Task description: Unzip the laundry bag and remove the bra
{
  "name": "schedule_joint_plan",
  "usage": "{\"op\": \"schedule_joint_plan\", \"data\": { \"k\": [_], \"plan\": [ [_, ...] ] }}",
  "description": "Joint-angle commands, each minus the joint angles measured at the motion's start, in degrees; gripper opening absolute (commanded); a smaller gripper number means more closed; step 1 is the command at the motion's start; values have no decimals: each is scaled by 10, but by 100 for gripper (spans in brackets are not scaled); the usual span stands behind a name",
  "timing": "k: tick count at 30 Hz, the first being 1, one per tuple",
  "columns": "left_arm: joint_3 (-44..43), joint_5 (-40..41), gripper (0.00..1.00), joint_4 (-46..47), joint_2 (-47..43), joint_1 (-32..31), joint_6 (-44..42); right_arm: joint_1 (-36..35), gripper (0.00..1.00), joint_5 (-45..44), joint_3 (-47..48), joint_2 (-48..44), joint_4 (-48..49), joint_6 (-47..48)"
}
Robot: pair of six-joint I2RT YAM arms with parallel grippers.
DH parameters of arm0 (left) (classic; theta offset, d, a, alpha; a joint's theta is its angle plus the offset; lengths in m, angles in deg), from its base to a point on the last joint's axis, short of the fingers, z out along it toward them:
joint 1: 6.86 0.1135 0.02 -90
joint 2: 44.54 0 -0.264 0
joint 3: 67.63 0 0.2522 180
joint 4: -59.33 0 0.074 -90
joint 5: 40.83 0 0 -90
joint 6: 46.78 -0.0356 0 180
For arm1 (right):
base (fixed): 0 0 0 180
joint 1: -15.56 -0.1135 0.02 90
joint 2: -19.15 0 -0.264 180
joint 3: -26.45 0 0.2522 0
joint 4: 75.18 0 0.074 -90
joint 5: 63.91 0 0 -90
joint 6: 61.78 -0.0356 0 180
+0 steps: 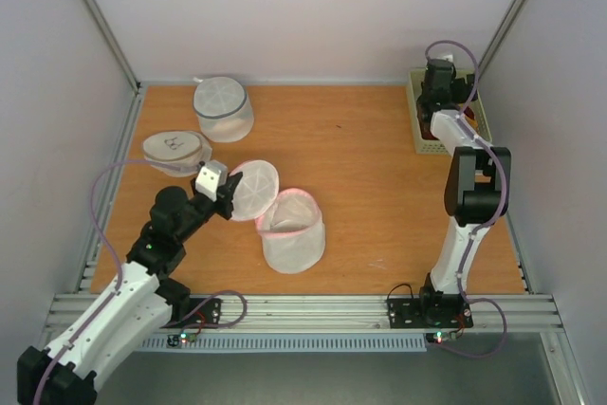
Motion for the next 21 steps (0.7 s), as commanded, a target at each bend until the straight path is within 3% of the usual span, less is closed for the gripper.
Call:
{"op": "schedule_joint_plan", "data": {
  "k": [1,21],
  "plan": [
    [-25,-11,1,89,17,1,-66,-21,98,-20,-11,-56,-9,-19],
    [-23,-77,1,271,116,-62,-397,-103,98,6,-119,-207,-22,-70]
  ]
}}
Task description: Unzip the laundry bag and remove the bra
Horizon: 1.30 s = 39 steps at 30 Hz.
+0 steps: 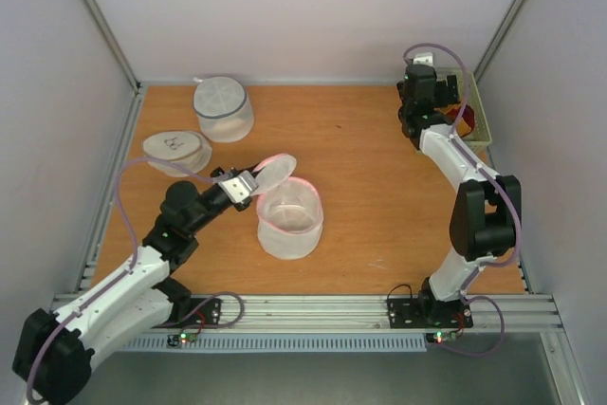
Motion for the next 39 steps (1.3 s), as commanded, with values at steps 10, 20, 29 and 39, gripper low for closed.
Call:
{"op": "schedule_joint_plan", "data": {
  "k": [10,20,29,39],
  "plan": [
    [-1,-102,1,51,47,-5,-236,-15,98,20,-39,-76,-19,-47],
    [58,-161,9,-84,7,-42,-249,-49,98,23,-72,-111,-39,-48],
    [96,-179,12,-127,5,-51,-268,-64,98,11,-74,-122,-44,-35],
    [137,-176,9,-107,-2,-56,-348,-68,99,12,-76,-122,-42,-31]
  ]
}}
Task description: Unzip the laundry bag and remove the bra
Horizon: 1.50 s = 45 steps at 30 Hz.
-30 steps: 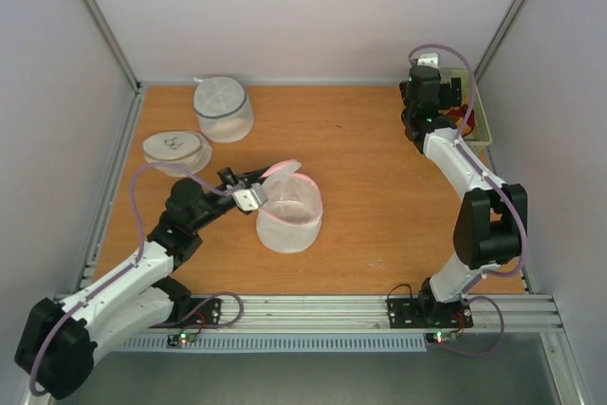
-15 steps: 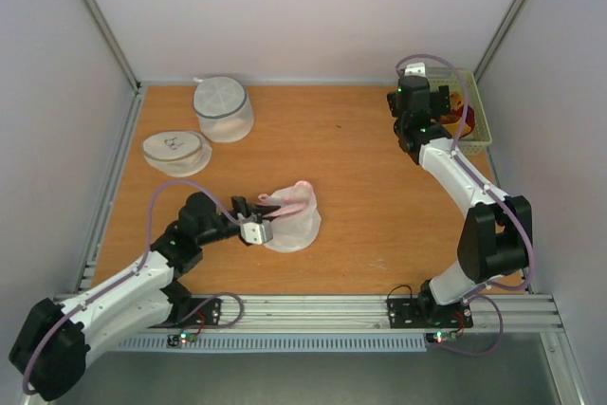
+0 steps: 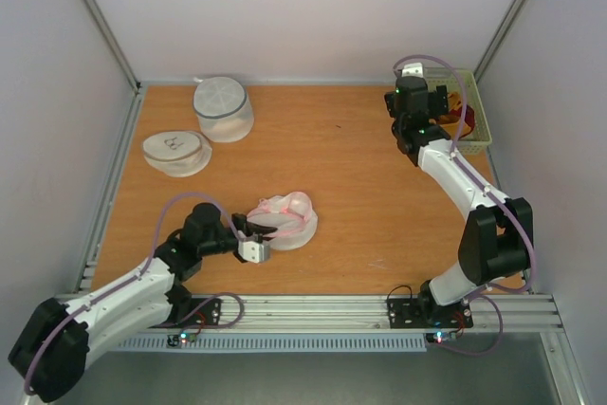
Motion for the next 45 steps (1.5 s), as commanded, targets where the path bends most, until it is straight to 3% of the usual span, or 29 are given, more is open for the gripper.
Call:
{"op": "schedule_joint_plan", "data": {
  "k": [1,8,16,21,25,27,30,33,40,43,45],
  "plan": [
    [25,9,3,59,-7,-6,-48,-5,98,-8,-8,-22,5,9],
    [36,67,1,161,-7,-7,-45,-5,98,-7,-11,-22,6,10],
    [28,100,1,217,-7,-7,-7,-11,98,-4,-11,-36,6,17],
    [27,128,1,218,-5,-7,-13,-17,99,1,-11,-41,4,21],
    [25,88,1,170,-5,-7,-20,-22,99,8,-13,-43,2,20],
    [34,68,9,152,-1,-7,-27,-23,99,11,-12,-46,1,20],
    [32,54,38,133,-9,-7,-26,-27,99,12,-12,-55,-3,23],
    [12,25,55,74,-28,-7,-15,-27,98,12,-14,-65,-6,25],
    [-98,-125,76,-282,-81,-7,57,-29,98,18,-13,-86,-22,16],
    [-111,-142,86,-356,-93,-7,68,-31,98,22,-12,-93,-30,8],
    [-112,-127,91,-349,-104,-7,82,-32,98,37,-11,-101,-38,-4]
  ]
}}
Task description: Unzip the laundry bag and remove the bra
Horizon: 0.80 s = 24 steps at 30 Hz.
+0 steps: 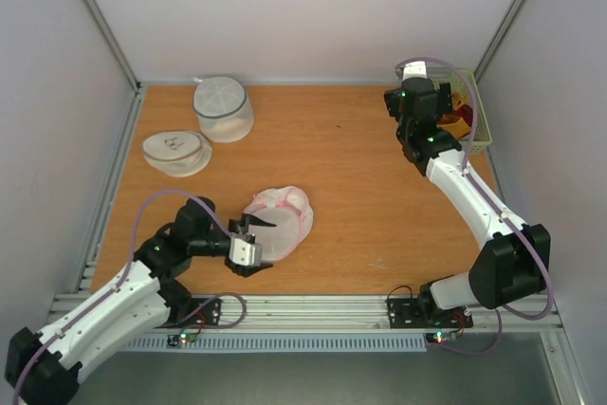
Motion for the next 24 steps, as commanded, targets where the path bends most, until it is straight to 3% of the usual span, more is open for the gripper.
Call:
{"op": "schedule_joint_plan", "data": {
  "k": [1,6,8,11,15,20,24],
  "plan": [
    [-8,-17,92,-84,-23,-2,69,-7,98,32,-7,-32,-11,-24],
    [31,210,98,170,-43,28,336,-7,98,99,-44,-86,8,-59],
    [37,281,99,209,-50,61,413,-7,98,129,-66,-110,18,-72],
    [32,371,99,228,-57,100,459,-5,98,175,-122,-158,54,-96],
    [44,530,99,272,-54,135,495,14,99,184,-249,-238,182,-135],
    [76,595,99,332,-28,196,532,36,98,146,-404,-279,320,-167],
    [110,569,99,392,11,271,570,61,98,116,-518,-259,495,-184]
  ]
}}
